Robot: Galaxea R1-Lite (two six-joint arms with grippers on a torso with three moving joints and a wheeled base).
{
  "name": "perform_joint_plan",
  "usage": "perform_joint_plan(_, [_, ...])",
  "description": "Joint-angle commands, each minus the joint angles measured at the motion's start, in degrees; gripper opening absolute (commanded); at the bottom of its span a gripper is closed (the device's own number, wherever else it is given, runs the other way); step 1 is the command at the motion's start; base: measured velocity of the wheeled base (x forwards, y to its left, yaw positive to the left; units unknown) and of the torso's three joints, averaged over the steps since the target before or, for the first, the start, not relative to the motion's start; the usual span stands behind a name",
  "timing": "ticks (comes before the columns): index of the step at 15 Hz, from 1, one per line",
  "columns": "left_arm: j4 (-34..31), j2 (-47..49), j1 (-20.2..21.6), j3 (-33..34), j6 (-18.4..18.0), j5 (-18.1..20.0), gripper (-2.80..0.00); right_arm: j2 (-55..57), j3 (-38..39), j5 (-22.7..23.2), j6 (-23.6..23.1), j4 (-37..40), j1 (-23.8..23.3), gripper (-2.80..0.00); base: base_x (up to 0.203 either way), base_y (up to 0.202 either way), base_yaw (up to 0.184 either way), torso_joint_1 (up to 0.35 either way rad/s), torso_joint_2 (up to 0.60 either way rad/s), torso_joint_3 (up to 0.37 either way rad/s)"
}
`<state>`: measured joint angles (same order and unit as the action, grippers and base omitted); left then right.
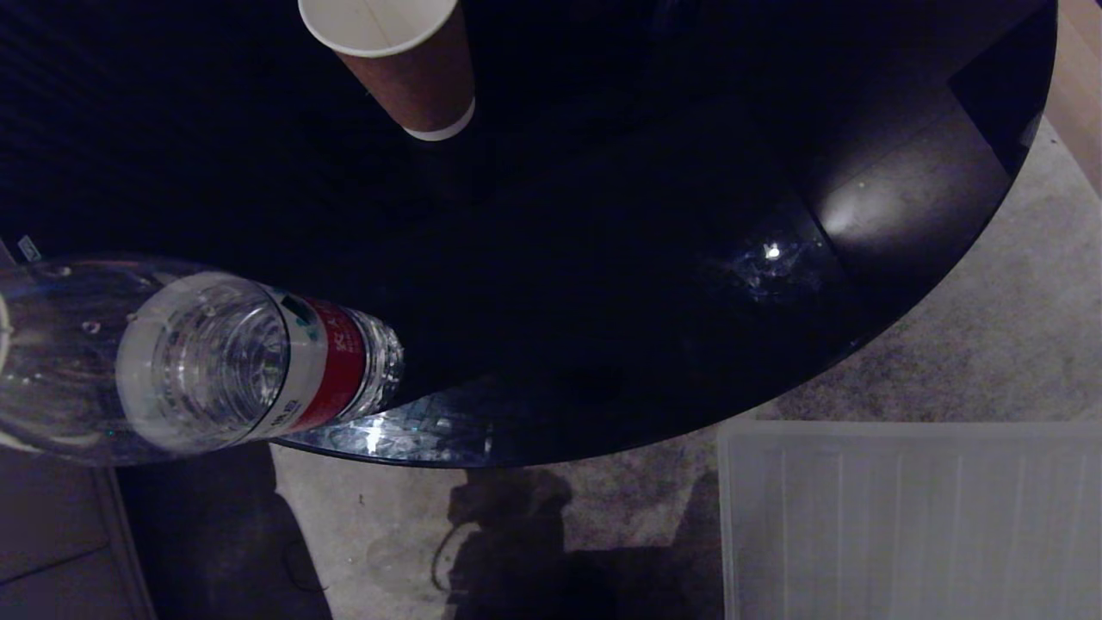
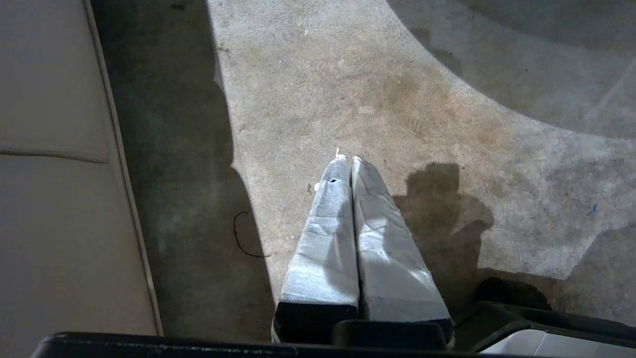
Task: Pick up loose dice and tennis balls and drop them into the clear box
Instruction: Close the lid
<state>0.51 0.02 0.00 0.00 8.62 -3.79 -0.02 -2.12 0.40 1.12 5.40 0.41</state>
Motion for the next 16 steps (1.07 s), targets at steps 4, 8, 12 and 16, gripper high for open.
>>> perform_joint_plan(4, [0.02,-0.06,0.00,0.00,0.08,0.01,-2.80,0.02,0.01,0.04,0.02,0.14,0.02,-2.80,0.000,0.000,0.000,0.000,0.00,0.000])
perform_joint_plan(8, [0.02,-0.02,0.00,0.00,-0.01,0.01,-2.80,0.02,0.01,-0.05,0.02,0.05,0.02,-2.80,0.000,0.000,0.000,0.000,0.00,0.000])
perform_joint_plan(12, [0.02,-0.10,0.00,0.00,-0.01,-0.01,-2.80,0.02,0.01,0.04,-0.33,0.13,0.02,-2.80,0.000,0.000,0.000,0.000,0.00,0.000])
perform_joint_plan(16, [0.02,-0.03,0.00,0.00,-0.01,0.01,-2.80,0.02,0.01,0.04,-0.24,0.05,0.02,-2.80,0.000,0.000,0.000,0.000,0.00,0.000])
